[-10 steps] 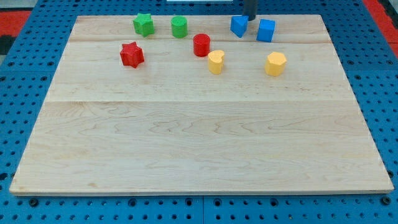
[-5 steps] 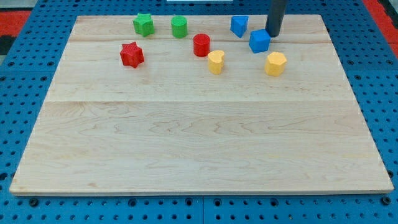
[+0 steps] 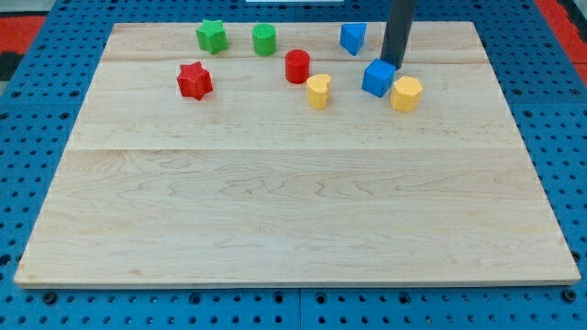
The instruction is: Move blue cube towards bottom center
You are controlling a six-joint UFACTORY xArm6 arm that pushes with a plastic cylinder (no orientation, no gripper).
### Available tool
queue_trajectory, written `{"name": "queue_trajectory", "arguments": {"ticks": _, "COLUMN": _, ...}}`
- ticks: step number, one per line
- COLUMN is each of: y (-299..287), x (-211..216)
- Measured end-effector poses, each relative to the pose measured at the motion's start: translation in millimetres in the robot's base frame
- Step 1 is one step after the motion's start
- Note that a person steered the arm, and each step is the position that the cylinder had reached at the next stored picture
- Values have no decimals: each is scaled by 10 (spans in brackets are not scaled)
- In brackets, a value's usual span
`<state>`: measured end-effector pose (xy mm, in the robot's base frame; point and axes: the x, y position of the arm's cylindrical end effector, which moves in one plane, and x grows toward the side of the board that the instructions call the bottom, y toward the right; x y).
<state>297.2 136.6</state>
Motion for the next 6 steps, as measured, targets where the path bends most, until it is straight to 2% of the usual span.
{"name": "queue_trajectory", "arguments": {"ticks": 3, "y": -322, "x": 97}}
{"name": "queue_trajectory", "arguments": {"ticks": 4, "y": -442, "x": 248}}
{"name": "queue_trajectory", "arguments": {"ticks": 6, "y": -454, "x": 1112}}
